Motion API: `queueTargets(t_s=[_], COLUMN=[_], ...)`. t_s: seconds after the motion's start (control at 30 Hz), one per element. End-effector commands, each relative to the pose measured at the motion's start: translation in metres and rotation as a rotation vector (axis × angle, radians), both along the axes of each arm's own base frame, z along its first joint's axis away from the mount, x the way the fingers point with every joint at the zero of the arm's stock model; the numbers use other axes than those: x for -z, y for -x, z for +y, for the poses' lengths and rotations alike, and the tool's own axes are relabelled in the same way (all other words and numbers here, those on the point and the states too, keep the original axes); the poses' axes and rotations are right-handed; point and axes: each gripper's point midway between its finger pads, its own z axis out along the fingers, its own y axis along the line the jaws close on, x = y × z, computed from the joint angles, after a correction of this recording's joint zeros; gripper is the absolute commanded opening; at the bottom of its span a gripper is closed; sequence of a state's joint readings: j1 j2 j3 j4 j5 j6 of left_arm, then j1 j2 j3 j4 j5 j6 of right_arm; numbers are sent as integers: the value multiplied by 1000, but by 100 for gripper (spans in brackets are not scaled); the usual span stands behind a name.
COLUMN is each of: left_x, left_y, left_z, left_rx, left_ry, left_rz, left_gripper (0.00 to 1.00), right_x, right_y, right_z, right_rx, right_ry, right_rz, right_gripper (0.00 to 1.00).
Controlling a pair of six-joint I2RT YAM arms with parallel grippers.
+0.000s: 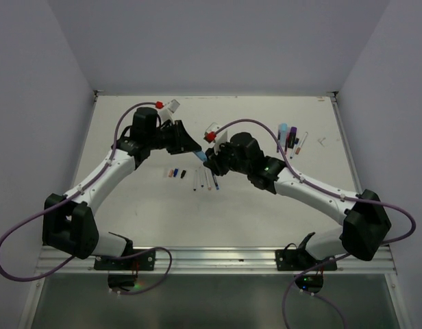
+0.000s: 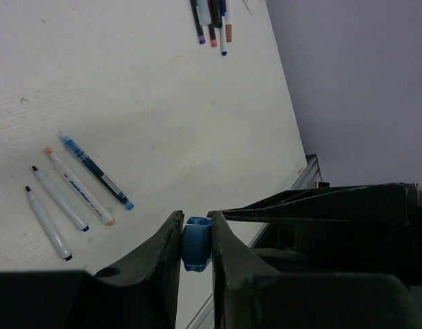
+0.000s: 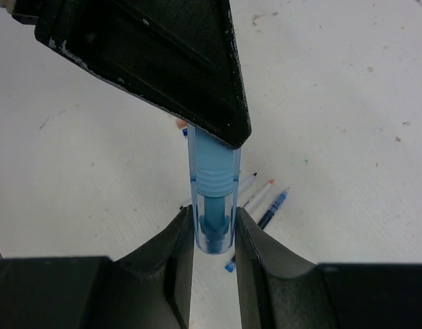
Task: Open the pen caps
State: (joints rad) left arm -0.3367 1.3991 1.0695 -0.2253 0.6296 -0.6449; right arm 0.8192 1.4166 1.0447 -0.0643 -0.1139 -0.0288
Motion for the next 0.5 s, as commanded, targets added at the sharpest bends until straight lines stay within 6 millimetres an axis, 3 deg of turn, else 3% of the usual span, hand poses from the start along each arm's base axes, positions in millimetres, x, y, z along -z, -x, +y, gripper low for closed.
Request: queueTargets(t_s=[0.0,0.47], left_x=[-37,-67], left_y=[-9,-21], left_z=[5,22], left_rx=[-17,-58], left_ry=[20,13], left_rz=[-87,-131], left_gripper=[0,0], right_x=[-12,-5], right_y=[7,24], right_z=[-8,-26], right_rx=[-1,1], right_ry=[-23,-18], right_rz=[-43,-37], right_gripper=[13,12])
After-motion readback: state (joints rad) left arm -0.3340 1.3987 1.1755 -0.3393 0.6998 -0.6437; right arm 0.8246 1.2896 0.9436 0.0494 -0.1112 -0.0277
